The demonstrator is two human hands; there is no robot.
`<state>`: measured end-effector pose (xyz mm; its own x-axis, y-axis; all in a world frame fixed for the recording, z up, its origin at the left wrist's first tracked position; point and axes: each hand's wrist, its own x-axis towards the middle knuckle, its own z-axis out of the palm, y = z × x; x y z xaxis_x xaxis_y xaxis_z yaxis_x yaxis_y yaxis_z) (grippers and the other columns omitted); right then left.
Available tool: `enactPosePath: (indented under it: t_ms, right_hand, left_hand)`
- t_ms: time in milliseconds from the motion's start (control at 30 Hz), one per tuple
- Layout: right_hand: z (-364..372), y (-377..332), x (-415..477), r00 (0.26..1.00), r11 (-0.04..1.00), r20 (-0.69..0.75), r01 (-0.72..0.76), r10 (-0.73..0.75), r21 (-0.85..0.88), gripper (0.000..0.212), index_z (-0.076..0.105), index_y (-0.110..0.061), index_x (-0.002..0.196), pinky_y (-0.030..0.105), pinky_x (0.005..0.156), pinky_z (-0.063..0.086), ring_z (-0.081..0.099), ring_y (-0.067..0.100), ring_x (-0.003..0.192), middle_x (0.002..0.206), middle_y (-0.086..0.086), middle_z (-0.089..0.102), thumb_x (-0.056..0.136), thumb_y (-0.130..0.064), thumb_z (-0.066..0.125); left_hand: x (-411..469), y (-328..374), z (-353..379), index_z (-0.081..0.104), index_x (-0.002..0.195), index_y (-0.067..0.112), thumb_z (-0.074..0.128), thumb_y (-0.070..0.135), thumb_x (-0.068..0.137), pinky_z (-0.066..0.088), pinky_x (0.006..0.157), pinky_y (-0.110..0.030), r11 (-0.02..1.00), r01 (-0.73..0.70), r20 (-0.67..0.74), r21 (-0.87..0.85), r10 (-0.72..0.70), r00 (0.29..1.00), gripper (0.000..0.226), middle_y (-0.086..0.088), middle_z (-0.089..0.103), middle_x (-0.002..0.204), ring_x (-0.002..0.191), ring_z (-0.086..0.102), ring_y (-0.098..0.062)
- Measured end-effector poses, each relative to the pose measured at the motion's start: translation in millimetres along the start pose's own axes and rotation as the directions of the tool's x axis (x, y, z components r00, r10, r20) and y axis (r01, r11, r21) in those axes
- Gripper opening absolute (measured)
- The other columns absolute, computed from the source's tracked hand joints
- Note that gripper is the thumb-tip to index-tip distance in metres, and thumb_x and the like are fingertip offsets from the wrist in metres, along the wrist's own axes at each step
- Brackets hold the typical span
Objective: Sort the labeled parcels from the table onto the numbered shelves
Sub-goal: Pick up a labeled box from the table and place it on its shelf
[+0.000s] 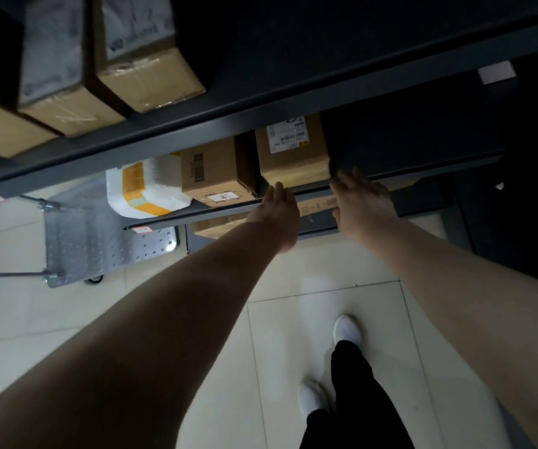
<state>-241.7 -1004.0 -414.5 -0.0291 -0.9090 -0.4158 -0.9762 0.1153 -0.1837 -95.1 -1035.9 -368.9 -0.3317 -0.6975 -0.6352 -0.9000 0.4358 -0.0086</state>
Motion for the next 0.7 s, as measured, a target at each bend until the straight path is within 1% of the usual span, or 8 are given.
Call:
enactPosePath:
  t_ms: [67,100,167,233,367,467,567,700]
  right_hand:
    - [-5,-4,-20,1.0,0.999,0.031,-0.001,0.002,-0.034,0.057,0.036,-0.016,0.144,0.049,0.113,0.027,0.015,0.027,0.147,0.156,0.005,0.025,0.093,-0.03,0.056]
    - [-7,-6,-30,0.999,1.0,0.034,0.001,0.0,-0.031,0.052,0.039,-0.017,0.143,0.048,0.113,0.027,0.016,0.026,0.146,0.154,0.004,0.029,0.094,-0.03,0.054]
    - [-12,-10,-52,0.999,1.0,0.031,0.009,-0.008,-0.017,0.044,0.046,-0.019,0.138,0.044,0.111,0.028,0.02,0.023,0.144,0.147,0.001,0.039,0.095,-0.025,0.052]
    - [-18,-13,-75,0.998,1.0,0.063,-0.008,0.008,-0.012,0.041,0.049,-0.02,0.135,0.041,0.109,0.027,0.023,0.02,0.14,0.142,-0.002,0.044,0.094,-0.022,0.05]
    - [-30,-17,-125,0.985,0.996,0.148,-0.088,0.091,-0.029,0.043,0.043,-0.02,0.14,0.043,0.114,0.023,0.015,0.021,0.145,0.149,0.002,0.036,0.097,-0.027,0.044]
    - [-39,-25,-172,0.977,0.985,0.138,-0.17,0.164,0.029,0.046,0.04,-0.019,0.144,0.042,0.116,0.019,0.01,0.022,0.148,0.153,0.003,0.033,0.1,-0.031,0.041]
    - [-44,-38,-229,0.961,0.962,0.109,-0.261,0.252,0.079,0.046,0.037,-0.018,0.145,0.04,0.114,0.018,0.01,0.022,0.147,0.154,0.004,0.03,0.101,-0.031,0.037]
    - [-36,-63,-314,0.914,0.903,0.066,-0.405,0.399,0.146,0.047,0.036,-0.019,0.146,0.04,0.113,0.021,0.014,0.022,0.146,0.153,0.003,0.031,0.101,-0.034,0.036]
  left_hand:
    - [-20,4,-3,0.014,0.152,0.0,0.06,0.0,0.087,0.034,0.112,-0.044,1.0,-0.007,0.007,-0.01,0.007,1.0,0.08,-0.019,0.015,0.156,0.144,0.02,-0.034]
    - [-29,5,-5,0.016,0.152,0.003,0.059,0.0,0.087,0.034,0.111,-0.045,1.0,-0.018,0.004,-0.001,0.018,1.0,0.079,-0.018,0.015,0.157,0.145,0.019,-0.034]
    - [-47,8,-9,0.02,0.153,0.008,0.057,0.003,0.089,0.03,0.113,-0.047,0.997,-0.056,0.016,0.055,0.055,0.998,0.074,-0.015,0.013,0.159,0.147,0.014,-0.034]
    - [-65,9,-12,0.021,0.153,0.012,0.055,0.007,0.092,0.028,0.114,-0.047,0.991,-0.087,0.04,0.106,0.083,0.996,0.071,-0.013,0.012,0.159,0.147,0.012,-0.033]
    - [-98,5,-13,0.023,0.154,0.014,0.053,0.013,0.094,0.027,0.116,-0.046,0.982,-0.126,0.064,0.142,0.117,0.991,0.067,-0.013,0.011,0.161,0.148,0.011,-0.032]
    - [-128,4,-17,0.031,0.149,0.011,0.052,0.017,0.094,0.034,0.113,-0.044,0.973,-0.169,0.04,0.159,0.165,0.986,0.059,-0.017,0.025,0.154,0.141,0.025,-0.034]
    - [-169,9,-20,0.038,0.144,0.009,0.048,0.028,0.098,0.04,0.103,-0.04,0.962,-0.215,0.004,0.17,0.218,0.976,0.051,-0.018,0.038,0.143,0.129,0.038,-0.033]
    - [-234,22,-7,0.039,0.142,0.009,0.043,0.034,0.101,0.039,0.104,-0.04,0.925,-0.339,-0.007,0.174,0.345,0.938,0.048,-0.015,0.038,0.145,0.13,0.037,-0.031]
